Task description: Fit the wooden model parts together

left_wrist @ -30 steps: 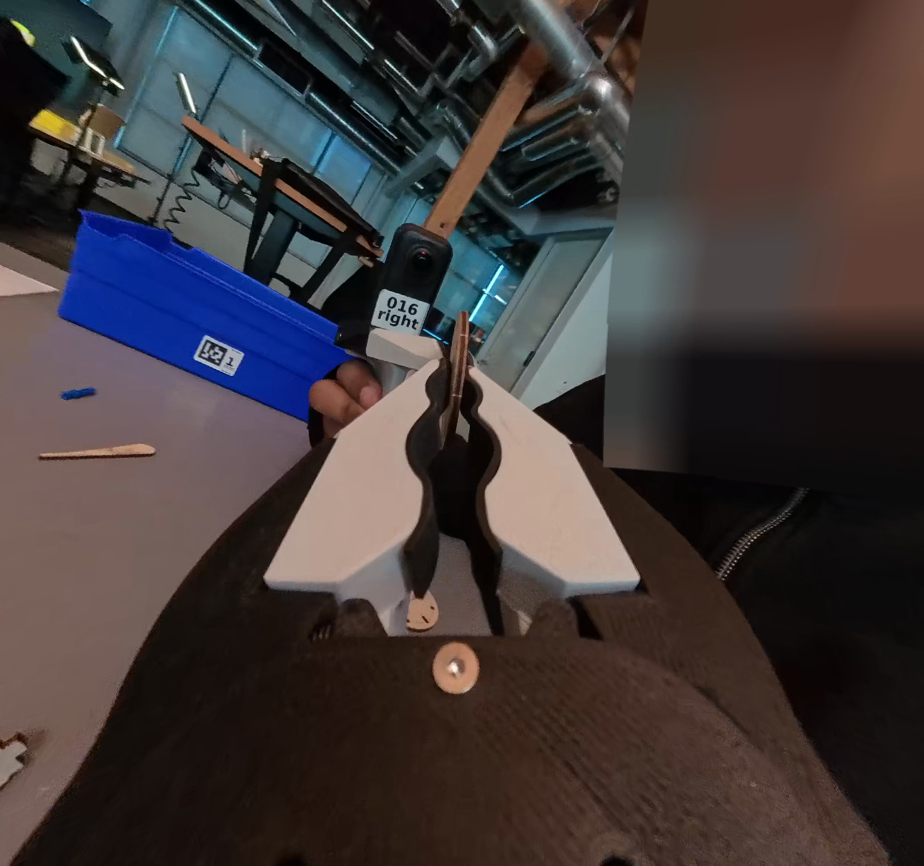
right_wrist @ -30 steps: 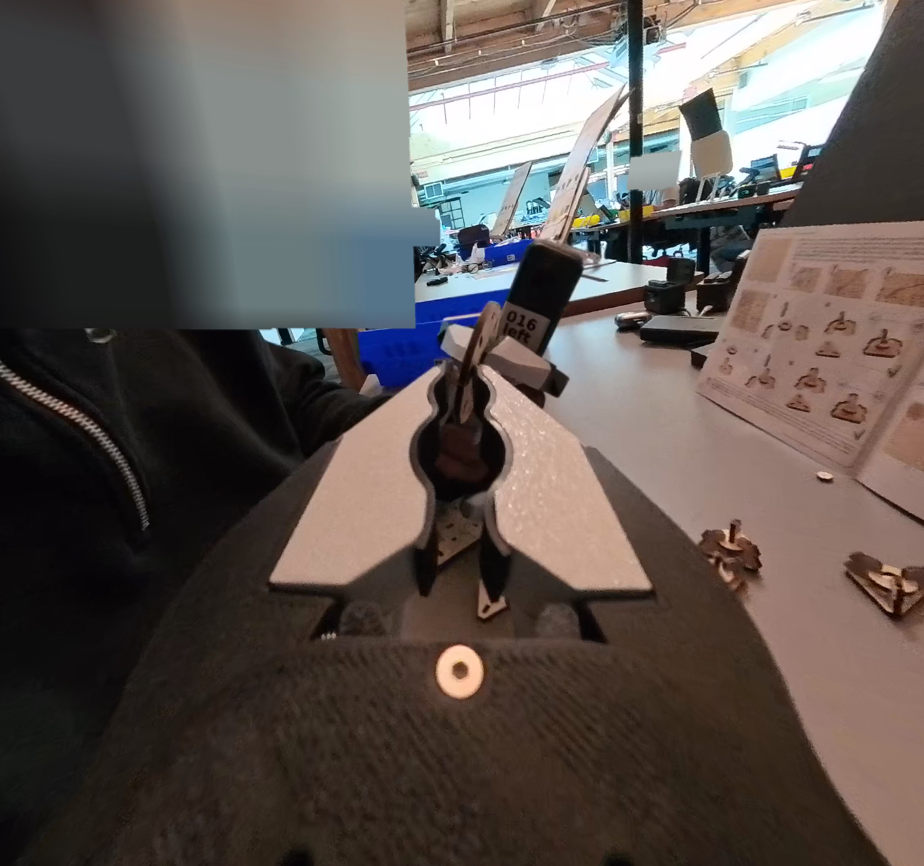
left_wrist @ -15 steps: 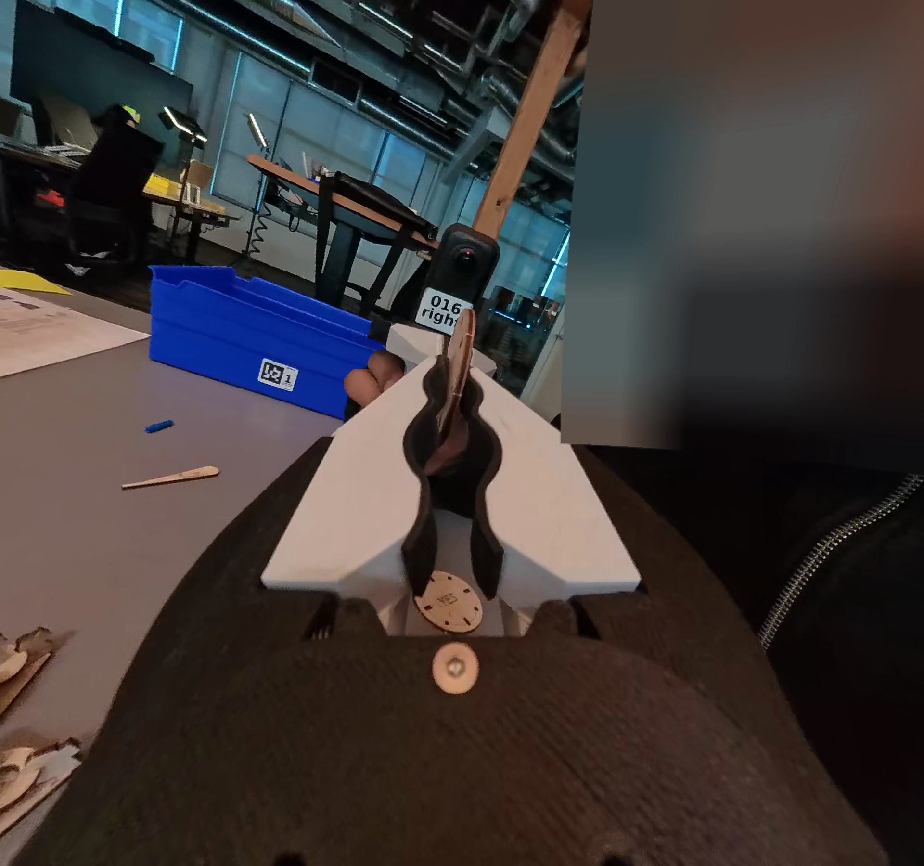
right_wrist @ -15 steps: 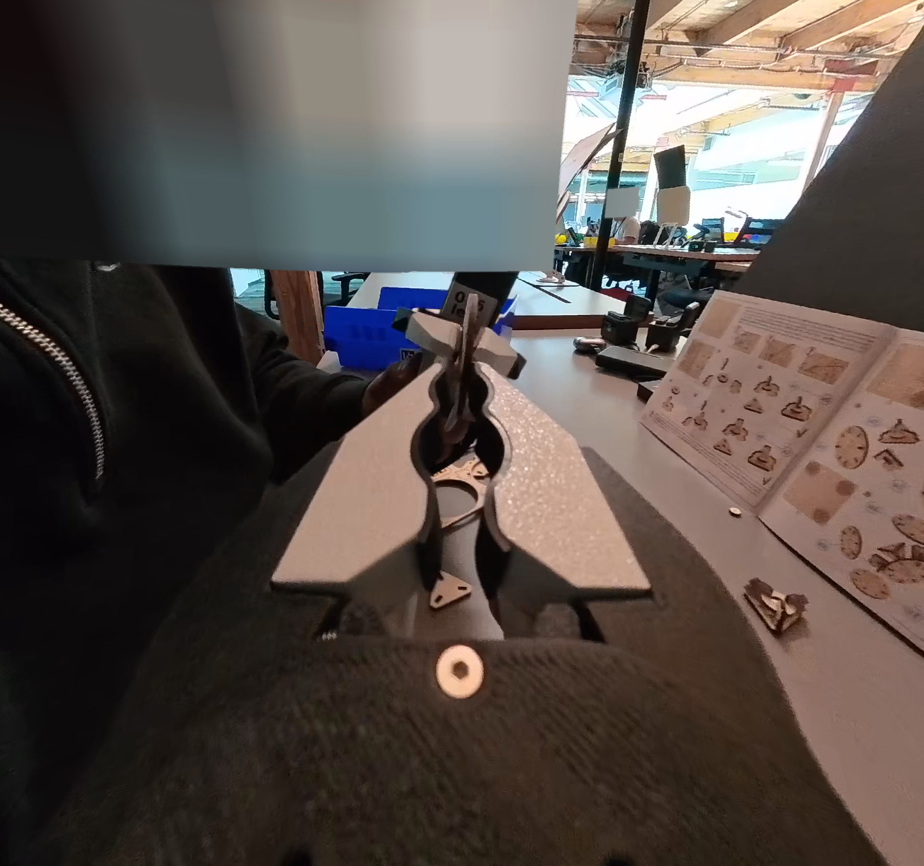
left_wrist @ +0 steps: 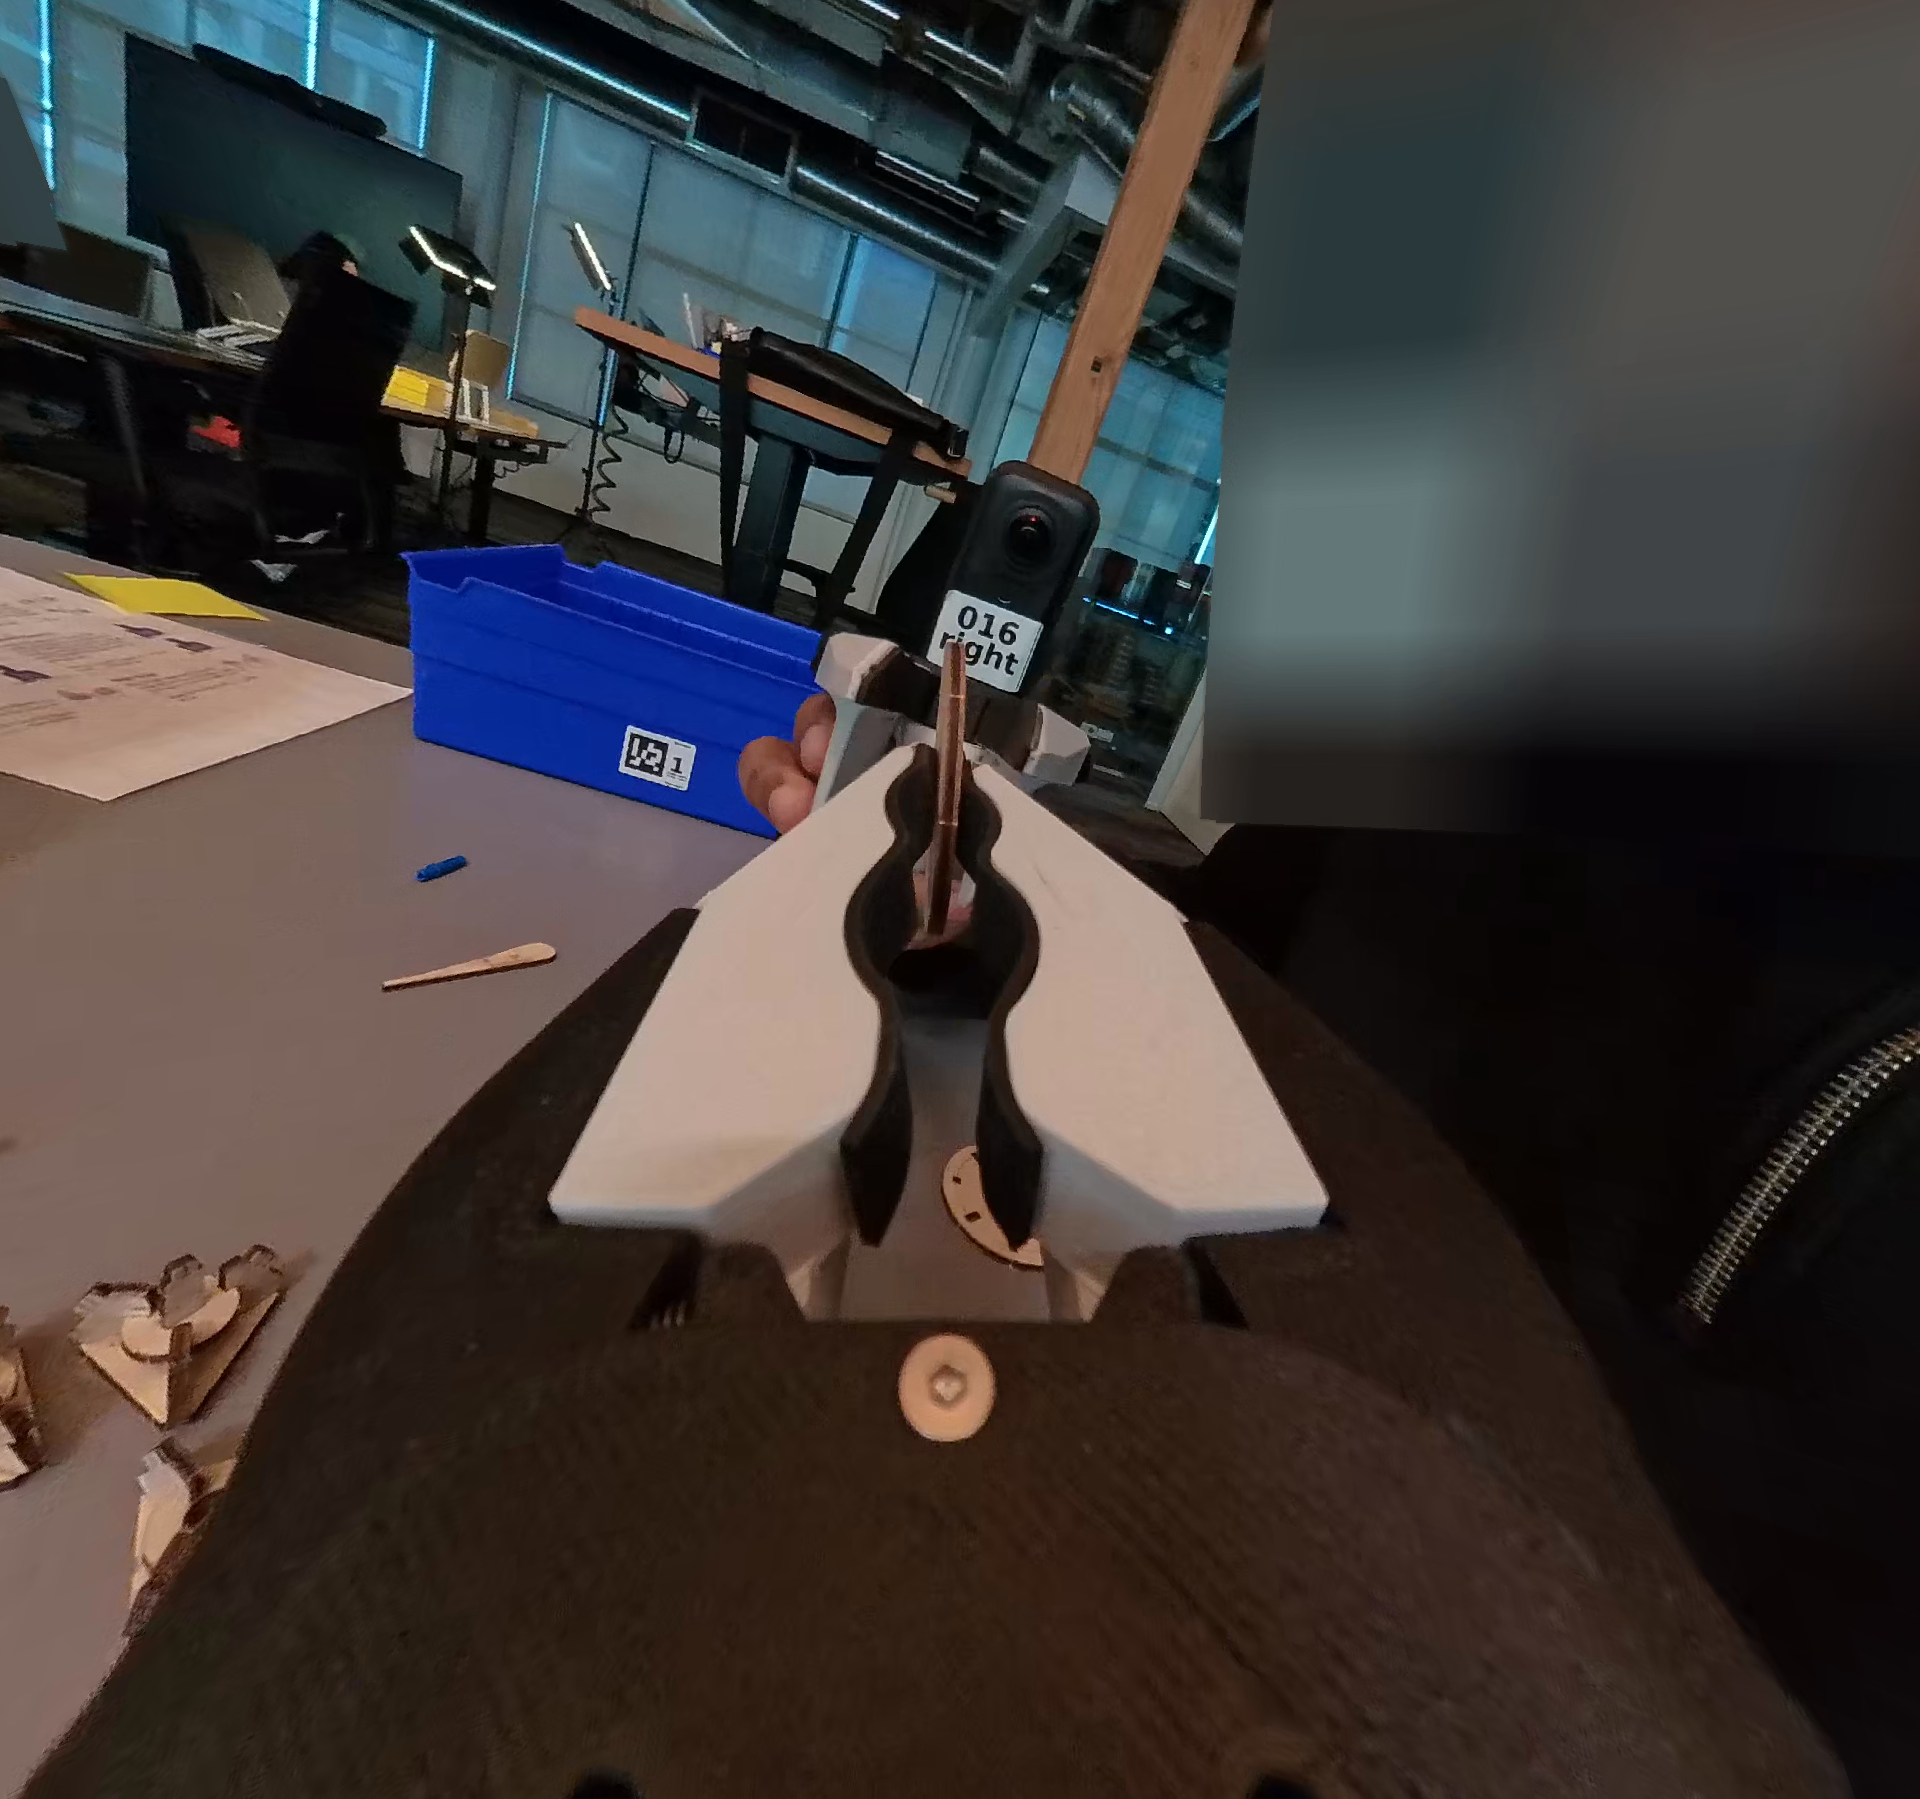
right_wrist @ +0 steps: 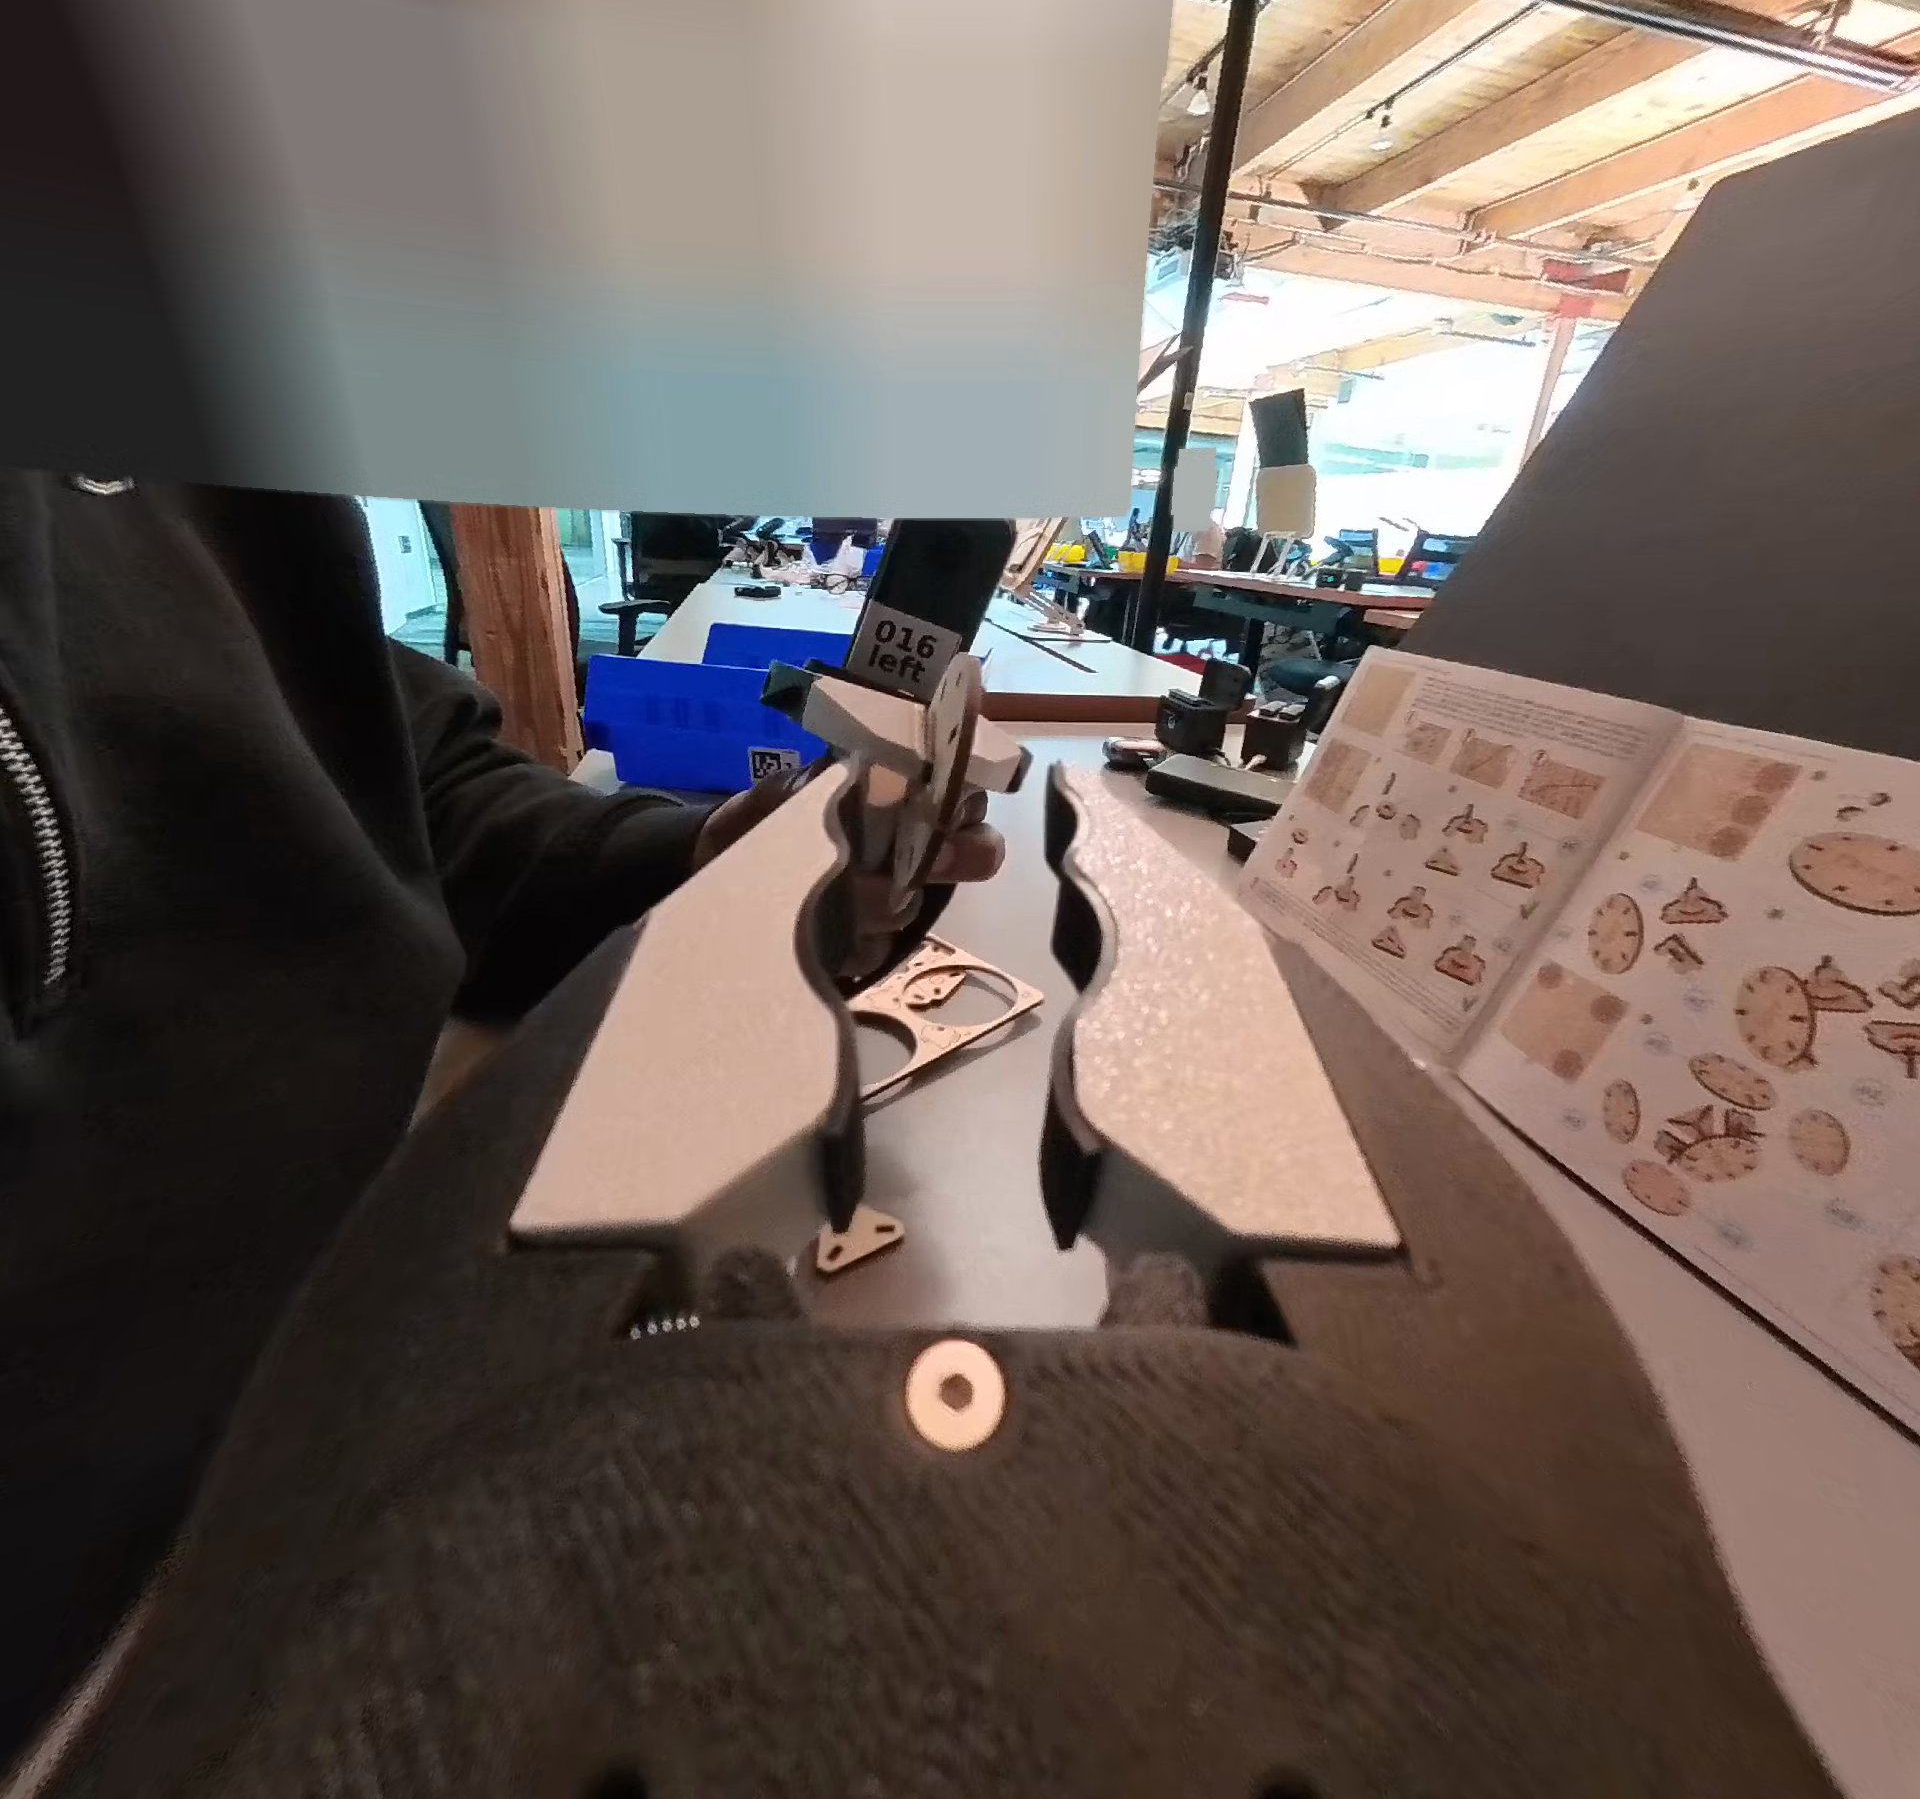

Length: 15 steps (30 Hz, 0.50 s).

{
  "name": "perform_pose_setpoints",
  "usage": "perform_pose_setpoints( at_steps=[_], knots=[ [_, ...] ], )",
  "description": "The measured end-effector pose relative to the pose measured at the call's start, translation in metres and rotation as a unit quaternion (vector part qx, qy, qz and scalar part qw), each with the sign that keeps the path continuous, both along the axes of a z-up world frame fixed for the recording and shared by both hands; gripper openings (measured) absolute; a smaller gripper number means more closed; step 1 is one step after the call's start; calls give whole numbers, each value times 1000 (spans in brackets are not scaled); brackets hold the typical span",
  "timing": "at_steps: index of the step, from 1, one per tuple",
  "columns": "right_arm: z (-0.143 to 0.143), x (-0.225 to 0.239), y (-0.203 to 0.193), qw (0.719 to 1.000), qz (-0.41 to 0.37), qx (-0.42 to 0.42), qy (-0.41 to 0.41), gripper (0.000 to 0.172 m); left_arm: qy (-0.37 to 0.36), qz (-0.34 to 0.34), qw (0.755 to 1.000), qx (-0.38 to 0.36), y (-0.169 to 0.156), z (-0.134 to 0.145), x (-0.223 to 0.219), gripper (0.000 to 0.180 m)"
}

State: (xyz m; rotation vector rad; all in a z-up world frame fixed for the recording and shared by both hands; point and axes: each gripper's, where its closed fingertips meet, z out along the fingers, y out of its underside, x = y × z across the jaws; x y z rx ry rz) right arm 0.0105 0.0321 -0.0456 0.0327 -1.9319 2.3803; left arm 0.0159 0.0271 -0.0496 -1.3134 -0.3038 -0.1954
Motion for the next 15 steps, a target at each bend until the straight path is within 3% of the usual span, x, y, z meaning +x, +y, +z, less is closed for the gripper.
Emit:
perform_pose_setpoints(
  at_steps=[4,10,15],
  knots=[
    [-8,4,-6,1000,11,22,-1,31,12,-5,1000,5,0,2,3,0],
    [-10,9,-7,999,18,33,16,6,26,-18,999,20,-1,5,8,0],
    [-12,4,-4,992,-40,69,99,1,20,-6,1000,-15,0,-9,-1,6]
  ],
)
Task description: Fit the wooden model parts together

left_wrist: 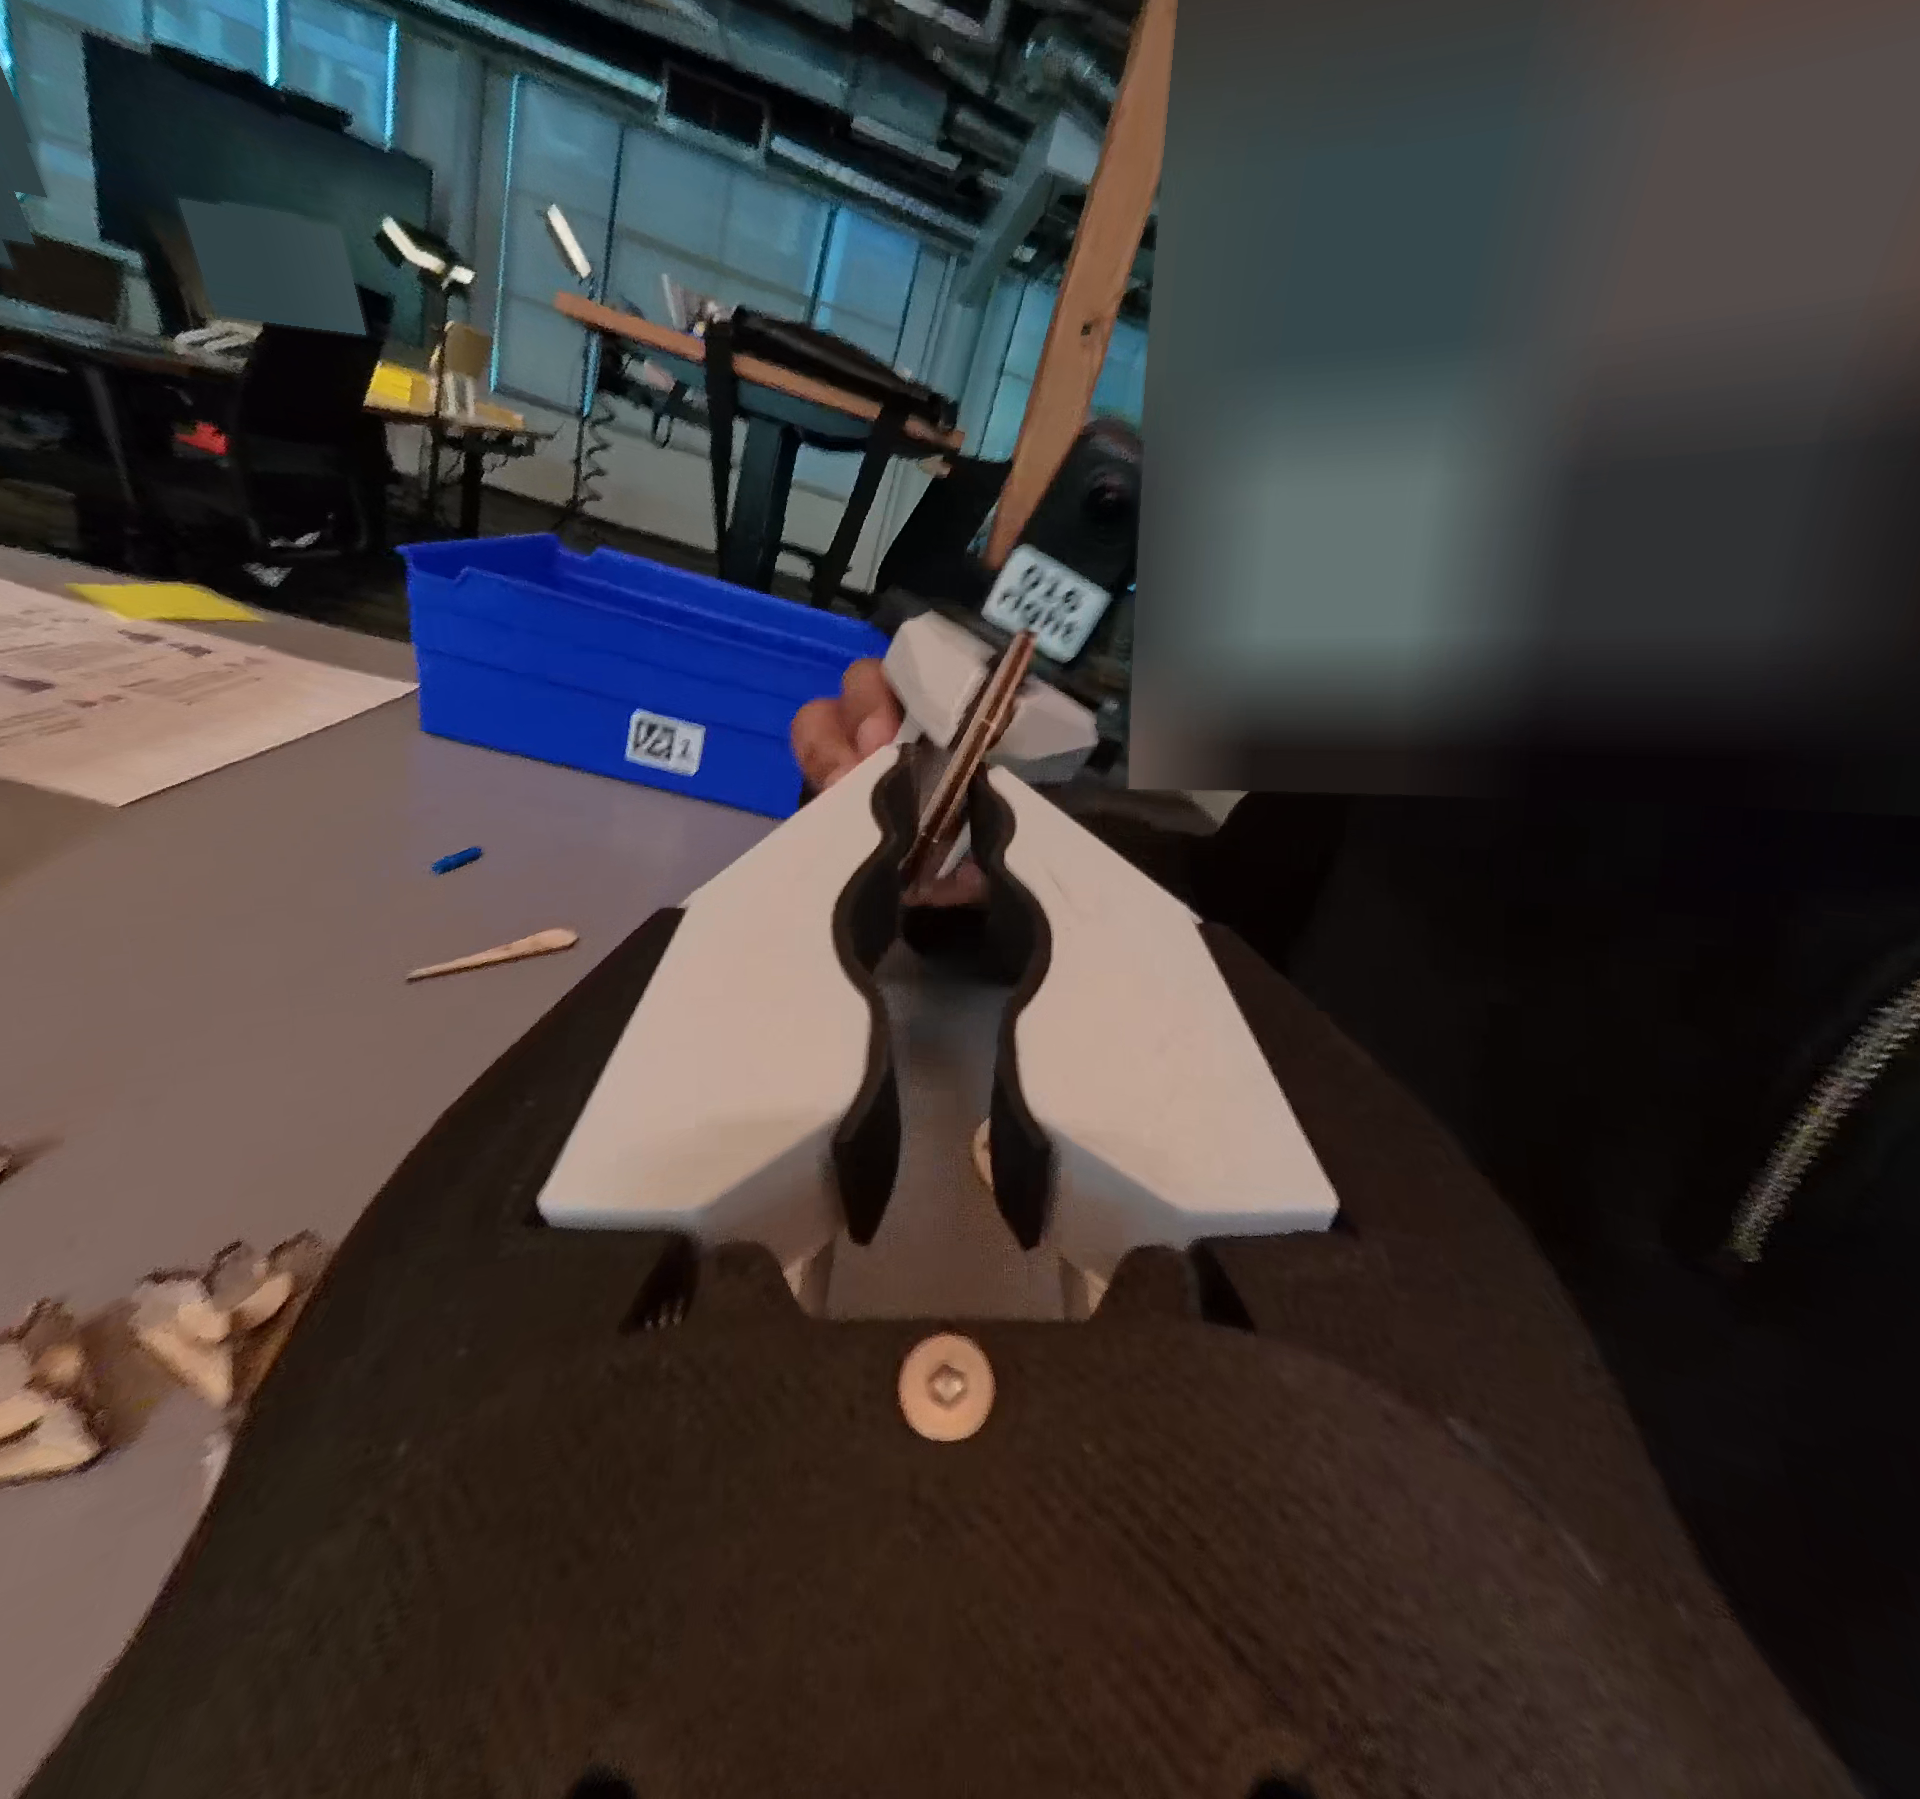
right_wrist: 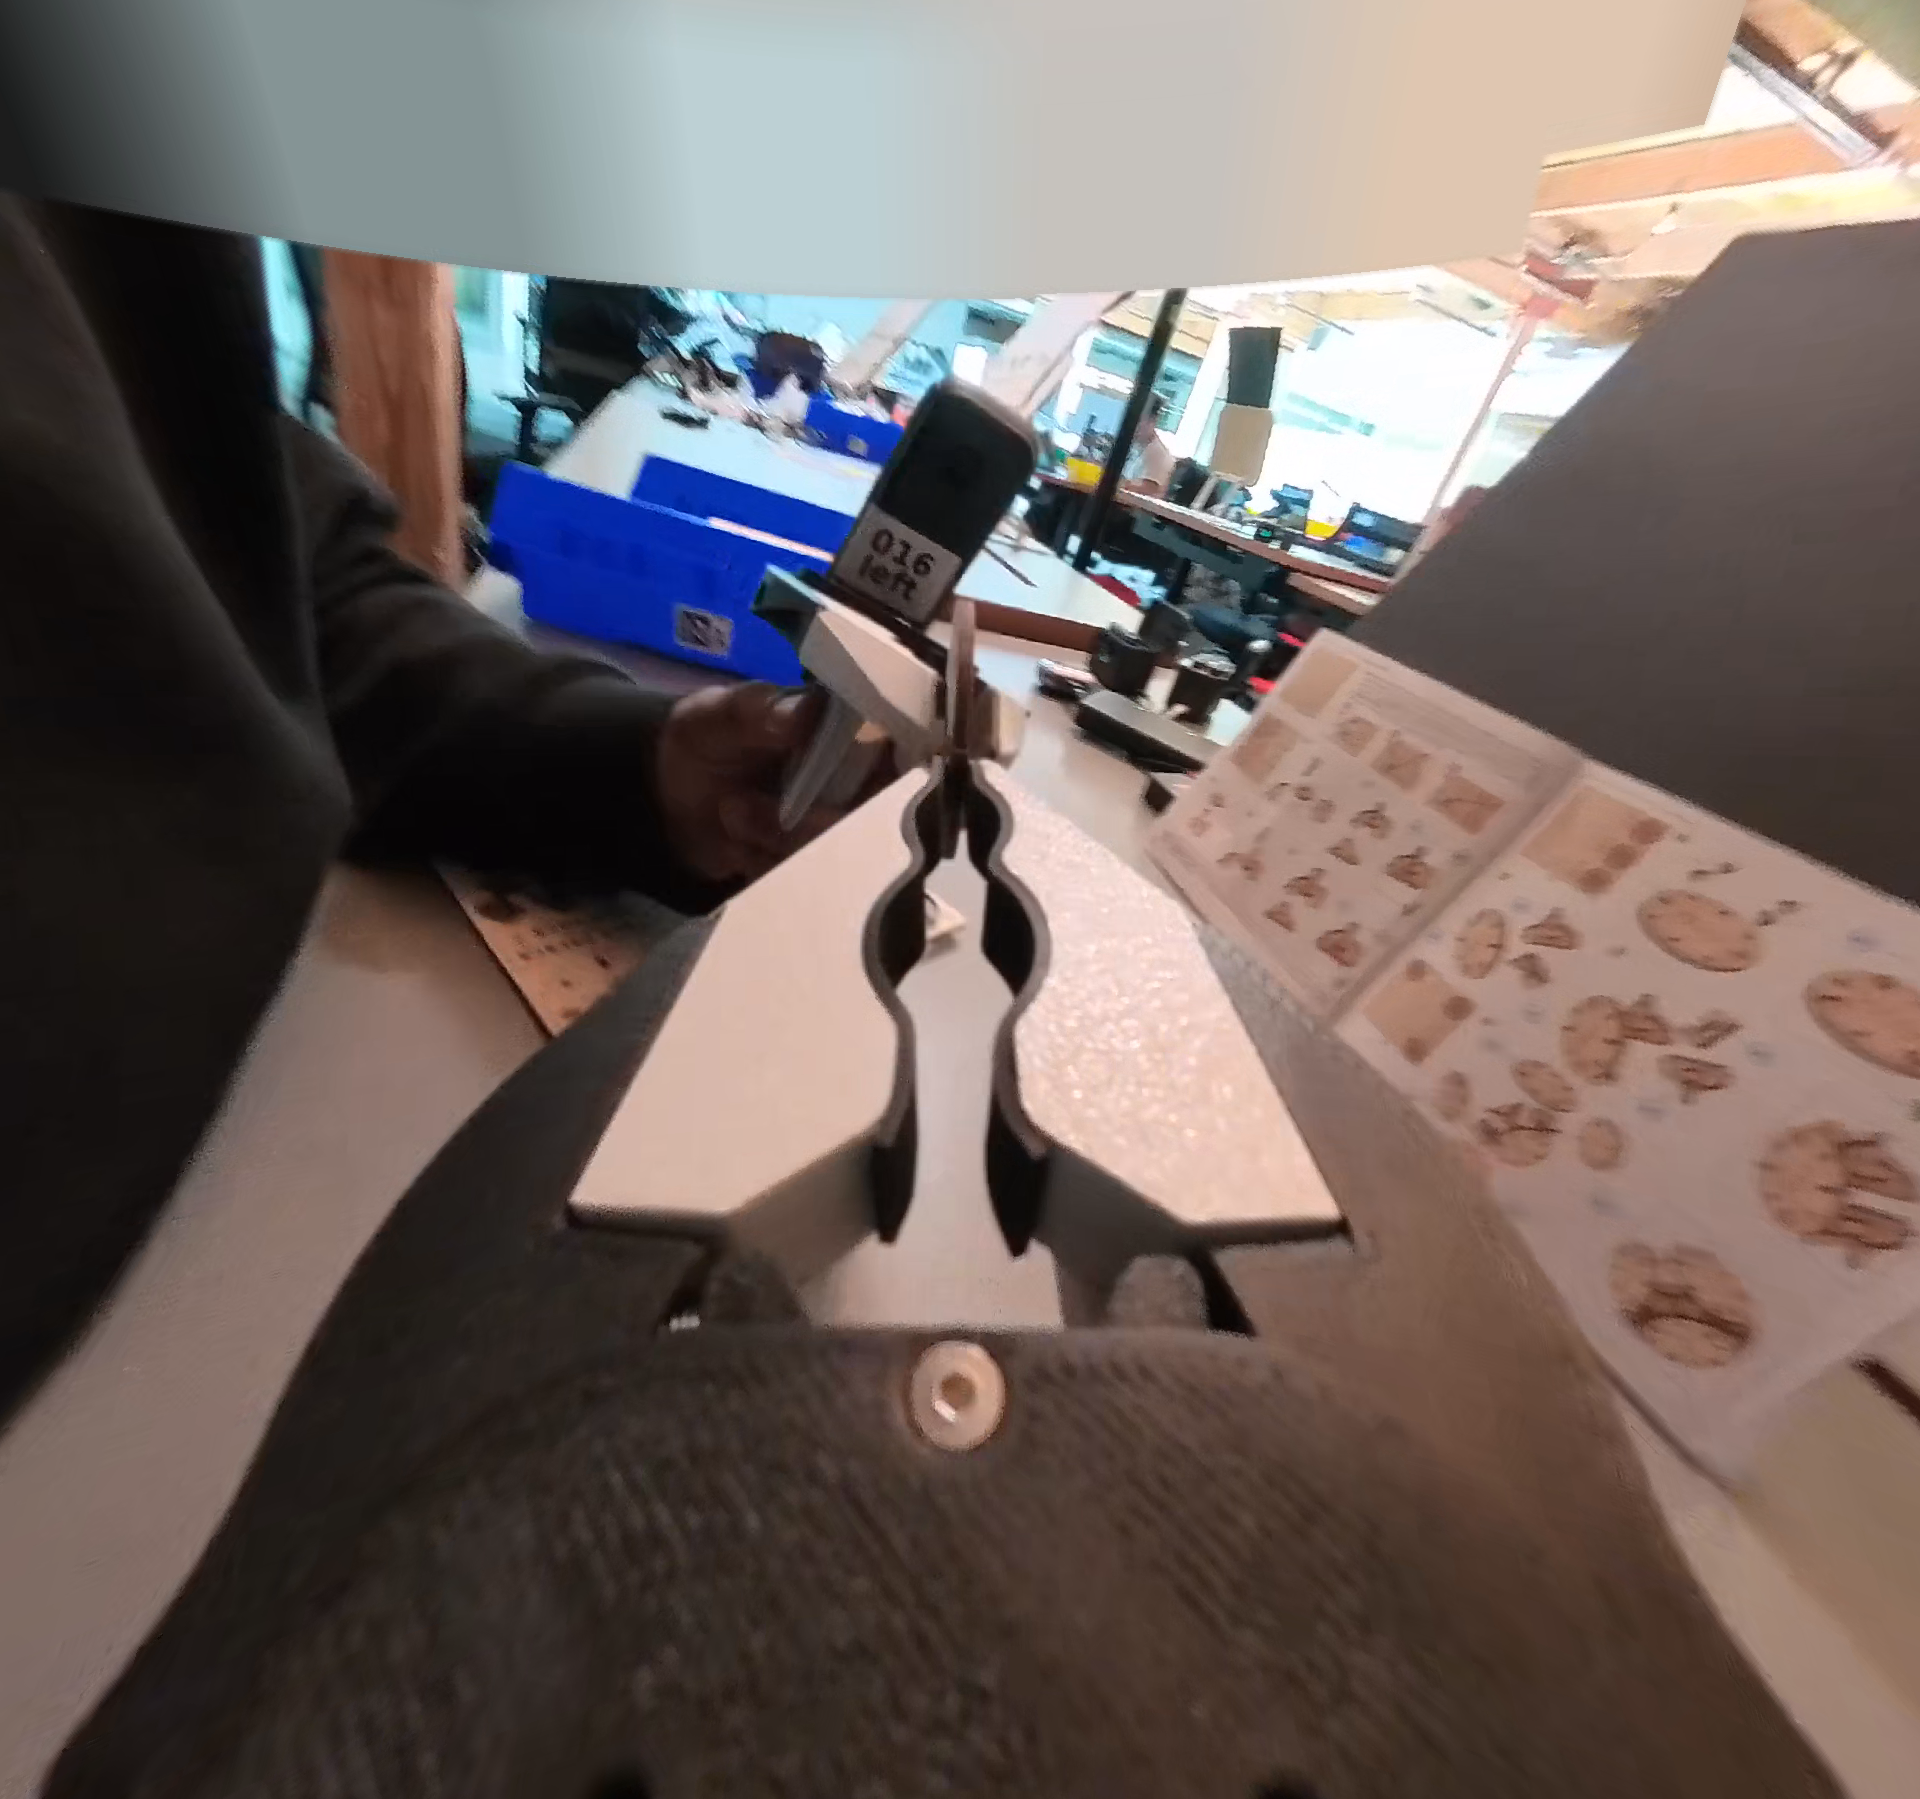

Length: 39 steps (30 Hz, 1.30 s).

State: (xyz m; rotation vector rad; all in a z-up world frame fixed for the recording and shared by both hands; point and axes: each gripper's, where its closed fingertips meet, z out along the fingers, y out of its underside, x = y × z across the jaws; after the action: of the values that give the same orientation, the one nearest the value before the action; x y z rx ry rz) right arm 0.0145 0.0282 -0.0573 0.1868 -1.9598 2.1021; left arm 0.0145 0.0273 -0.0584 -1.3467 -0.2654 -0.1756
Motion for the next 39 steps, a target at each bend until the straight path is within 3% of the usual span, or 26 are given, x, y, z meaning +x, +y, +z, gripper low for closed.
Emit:
perform_pose_setpoints(
  at_steps=[5,9,15,17,23,30,34,39],
  knots=[
    [-13,-8,3,990,-66,72,105,1,36,50,991,-120,2,-27,-15,19],
    [-24,-16,6,984,-84,123,102,1,108,76,980,-151,2,-22,-10,34],
    [-38,-12,4,981,-61,163,84,1,139,89,967,-195,10,-32,-7,20],
    [-39,-9,3,981,-52,165,84,1,140,83,965,-204,11,-36,-6,6],
    [-10,-10,7,994,-62,62,66,12,98,60,985,-129,9,-17,-1,0],
    [-2,-2,0,999,1,-9,-49,24,28,22,999,-40,7,-2,4,0],
    [5,0,-4,990,26,-64,-120,22,16,11,1000,-23,9,0,7,0],
    [9,3,-3,983,42,-99,-146,7,13,4,1000,-17,11,0,9,0]
  ],
)
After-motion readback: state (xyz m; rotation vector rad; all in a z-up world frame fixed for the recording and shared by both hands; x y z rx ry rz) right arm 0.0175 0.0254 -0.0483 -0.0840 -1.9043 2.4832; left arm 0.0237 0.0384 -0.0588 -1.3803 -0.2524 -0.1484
